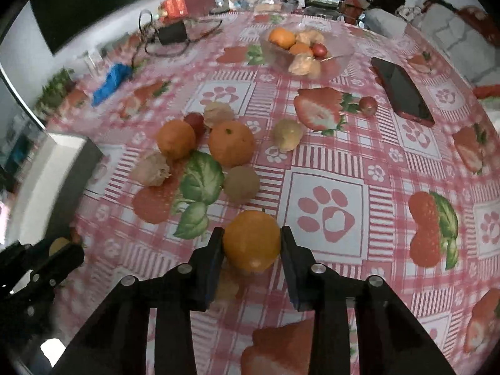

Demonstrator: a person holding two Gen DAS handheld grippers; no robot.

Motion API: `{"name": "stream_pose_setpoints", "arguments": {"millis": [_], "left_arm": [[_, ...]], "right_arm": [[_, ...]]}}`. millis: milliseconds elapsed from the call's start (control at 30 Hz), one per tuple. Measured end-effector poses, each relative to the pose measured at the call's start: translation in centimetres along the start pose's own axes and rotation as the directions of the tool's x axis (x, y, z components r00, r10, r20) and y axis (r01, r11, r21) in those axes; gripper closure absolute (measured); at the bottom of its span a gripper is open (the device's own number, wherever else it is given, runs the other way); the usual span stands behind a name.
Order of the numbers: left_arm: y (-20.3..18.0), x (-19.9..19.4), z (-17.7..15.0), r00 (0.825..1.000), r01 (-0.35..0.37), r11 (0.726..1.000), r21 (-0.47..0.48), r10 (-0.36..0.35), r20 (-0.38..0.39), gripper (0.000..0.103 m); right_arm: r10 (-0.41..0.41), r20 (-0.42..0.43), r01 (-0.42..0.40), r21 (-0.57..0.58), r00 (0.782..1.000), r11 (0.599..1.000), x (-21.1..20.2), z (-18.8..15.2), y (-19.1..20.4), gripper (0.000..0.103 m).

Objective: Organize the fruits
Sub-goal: 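Carry the kiwi over the white tray with the left tool while the right tool grasps an orange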

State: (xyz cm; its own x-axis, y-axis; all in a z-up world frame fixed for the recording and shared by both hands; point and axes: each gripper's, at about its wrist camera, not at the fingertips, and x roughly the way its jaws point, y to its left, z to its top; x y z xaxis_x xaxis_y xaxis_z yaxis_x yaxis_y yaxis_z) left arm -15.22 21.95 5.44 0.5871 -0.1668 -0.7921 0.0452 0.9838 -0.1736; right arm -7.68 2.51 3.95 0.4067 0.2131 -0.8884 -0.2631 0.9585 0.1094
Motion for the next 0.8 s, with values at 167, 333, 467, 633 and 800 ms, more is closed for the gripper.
{"name": "stream_pose_setpoints", "arguments": {"millis": [167,333,467,633,800], "left_arm": [[1.4,-4.2,-0.9,0.99,0.115,0.993,0.005,-0.115,0.086,0.075],[1.7,-6.5,-1.2,0.986,0.111,0.993,0.027,-0.114,0.12,0.075],[0.5,-6.2,-0.1,0.994,0.063,0.996,0.067,-0.069,0.09,0.075],[0.6,-6.6,1.1,0.995,0.077,0.997,0.031,-0.079,0.064,0.075],[3.2,-9.9,2.9,0.996,0.027,0.999,0.037,-0.03,0.084,0.075]], "right_arm": [[0.073,0.04,-0.074,0.032,0.997,0.997,-3.3,-0.9,-0.8,0.066],[0.116,0.069,-0.12,0.063,0.991,0.991,-5.4,-2.2,-1.0,0.066],[0.123,0.074,-0.131,0.108,0.99,0.985,-6.1,-3.8,-1.9,0.066],[0.155,0.072,-0.164,0.147,0.985,0.975,-7.6,-4.2,-3.3,0.066],[0.177,0.071,-0.184,0.107,0.982,0.977,-8.9,-2.9,-1.8,0.066]]}}
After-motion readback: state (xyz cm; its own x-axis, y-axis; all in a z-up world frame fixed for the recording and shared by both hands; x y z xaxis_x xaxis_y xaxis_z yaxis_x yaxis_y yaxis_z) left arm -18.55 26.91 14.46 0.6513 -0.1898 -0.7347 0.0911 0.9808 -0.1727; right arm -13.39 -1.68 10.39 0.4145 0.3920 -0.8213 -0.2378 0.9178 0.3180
